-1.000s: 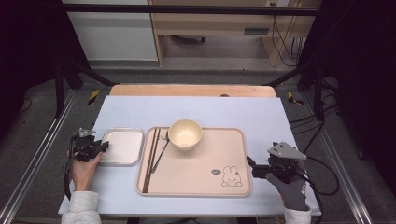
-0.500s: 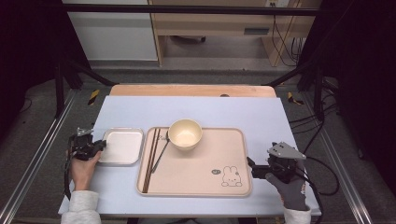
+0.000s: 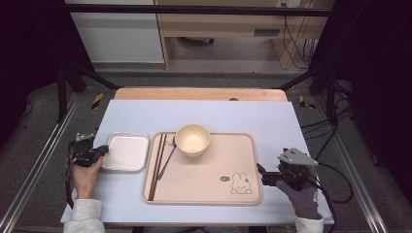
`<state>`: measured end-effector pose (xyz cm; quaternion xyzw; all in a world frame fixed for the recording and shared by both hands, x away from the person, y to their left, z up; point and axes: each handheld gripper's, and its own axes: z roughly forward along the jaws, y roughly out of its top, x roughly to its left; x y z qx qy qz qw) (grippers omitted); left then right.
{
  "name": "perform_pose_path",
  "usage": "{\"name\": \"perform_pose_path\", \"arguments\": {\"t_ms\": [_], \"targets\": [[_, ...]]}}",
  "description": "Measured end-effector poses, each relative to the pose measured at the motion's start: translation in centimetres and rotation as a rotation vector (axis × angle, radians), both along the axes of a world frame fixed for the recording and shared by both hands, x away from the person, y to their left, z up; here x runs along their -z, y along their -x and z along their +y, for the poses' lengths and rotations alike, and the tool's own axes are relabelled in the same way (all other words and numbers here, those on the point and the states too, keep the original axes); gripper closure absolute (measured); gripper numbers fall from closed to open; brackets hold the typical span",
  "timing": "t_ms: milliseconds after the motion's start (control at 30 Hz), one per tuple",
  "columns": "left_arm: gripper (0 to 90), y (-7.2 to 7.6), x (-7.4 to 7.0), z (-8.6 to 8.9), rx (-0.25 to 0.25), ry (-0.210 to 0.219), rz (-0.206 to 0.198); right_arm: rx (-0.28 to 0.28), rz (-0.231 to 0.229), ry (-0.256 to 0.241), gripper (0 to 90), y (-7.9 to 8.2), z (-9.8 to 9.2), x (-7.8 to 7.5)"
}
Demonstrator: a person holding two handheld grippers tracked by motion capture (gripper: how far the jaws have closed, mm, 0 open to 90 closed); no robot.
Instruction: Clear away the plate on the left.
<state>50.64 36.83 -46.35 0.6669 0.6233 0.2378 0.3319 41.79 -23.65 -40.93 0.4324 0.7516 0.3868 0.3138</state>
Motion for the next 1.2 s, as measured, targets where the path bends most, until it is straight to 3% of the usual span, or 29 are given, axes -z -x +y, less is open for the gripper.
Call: {"name": "perform_pose_path", "arguments": {"t_ms": [200, 400, 633, 967, 1200], "targets": [[87.8, 0.6, -0.9, -0.2, -0.002, 0.032, -0.042, 0.002, -0.001, -0.003, 0.5, 0.0, -0.1, -0.1], [88.9, 1.3, -1.8, -0.4, 0.008, 0.040, -0.094, 0.001, 0.000, -0.003, 0.5, 0.0, 0.0, 0.0], [88.9, 1.8, -2.5, -0.6, 0.014, 0.044, -0.128, -0.001, -0.001, -0.002, 0.5, 0.0, 0.0, 0.0], [88.9, 3.4, -5.1, -1.0, 0.035, 0.063, -0.232, -0.001, -0.002, -0.002, 0.5, 0.0, 0.0, 0.0], [88.9, 4.6, -7.1, -2.1, 0.077, 0.062, -0.299, 0.000, -0.001, -0.005, 0.5, 0.1, 0.0, 0.0]]}}
